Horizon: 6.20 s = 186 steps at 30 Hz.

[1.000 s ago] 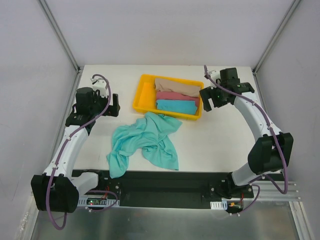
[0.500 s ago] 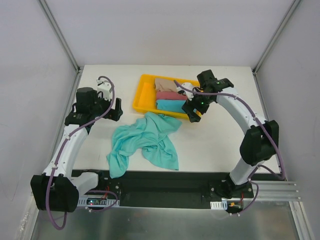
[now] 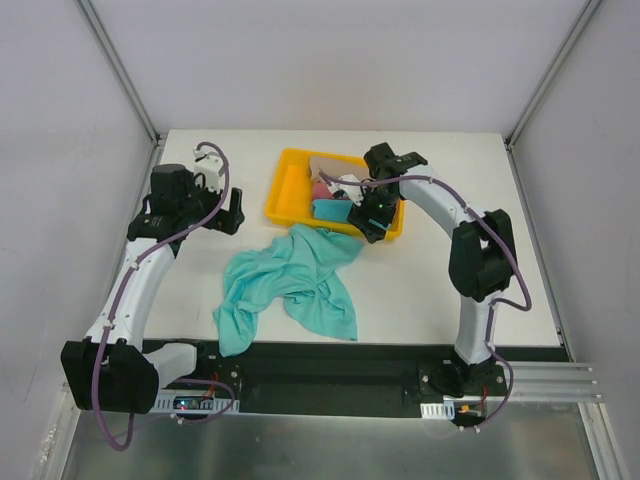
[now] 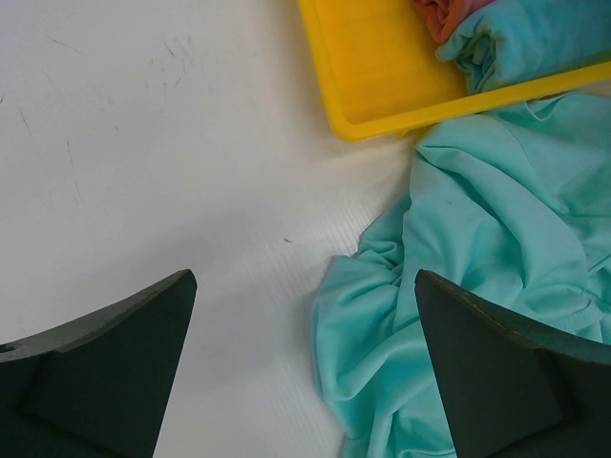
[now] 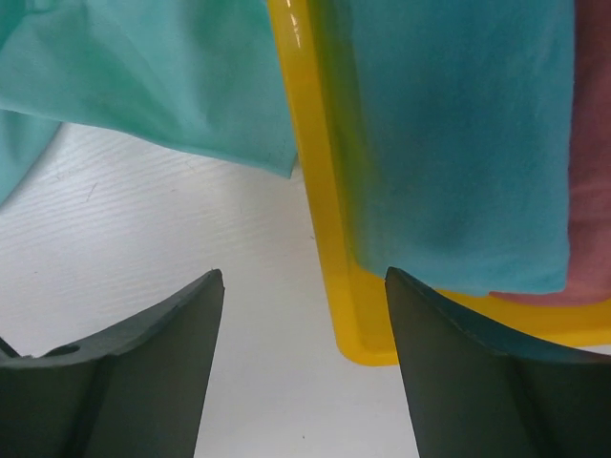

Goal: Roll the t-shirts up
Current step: Move the bin to the corner of the board, then pick up the T-shirt from the center of the board, then flatten out the T-shirt at the center of the board.

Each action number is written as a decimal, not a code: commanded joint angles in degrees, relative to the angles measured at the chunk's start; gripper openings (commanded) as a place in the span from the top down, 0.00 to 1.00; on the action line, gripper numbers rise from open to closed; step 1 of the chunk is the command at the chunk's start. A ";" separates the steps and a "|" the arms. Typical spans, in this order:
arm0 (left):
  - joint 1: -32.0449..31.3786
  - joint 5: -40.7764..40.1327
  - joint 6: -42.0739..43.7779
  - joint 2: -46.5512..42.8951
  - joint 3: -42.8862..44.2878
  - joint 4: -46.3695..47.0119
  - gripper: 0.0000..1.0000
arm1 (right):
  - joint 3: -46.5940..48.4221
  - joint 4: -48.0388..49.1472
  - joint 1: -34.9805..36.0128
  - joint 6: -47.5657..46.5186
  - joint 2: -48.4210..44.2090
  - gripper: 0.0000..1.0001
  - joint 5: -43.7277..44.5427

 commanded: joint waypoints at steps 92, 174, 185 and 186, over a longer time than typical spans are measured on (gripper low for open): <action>4.39 12.50 17.34 14.56 -2.28 -24.29 0.09 | -12.71 4.91 7.64 -15.00 -11.40 0.28 -10.99; 4.04 0.66 2.21 20.47 35.44 -35.45 0.12 | -20.43 10.72 0.34 7.51 -41.27 0.33 -20.65; 7.56 -3.94 2.76 12.48 28.84 -37.74 0.01 | -43.38 10.89 27.85 -9.80 -47.95 0.44 -10.82; 7.56 -2.80 2.58 11.77 28.32 -37.65 0.01 | -43.47 10.63 29.34 -11.30 -47.43 0.44 -9.77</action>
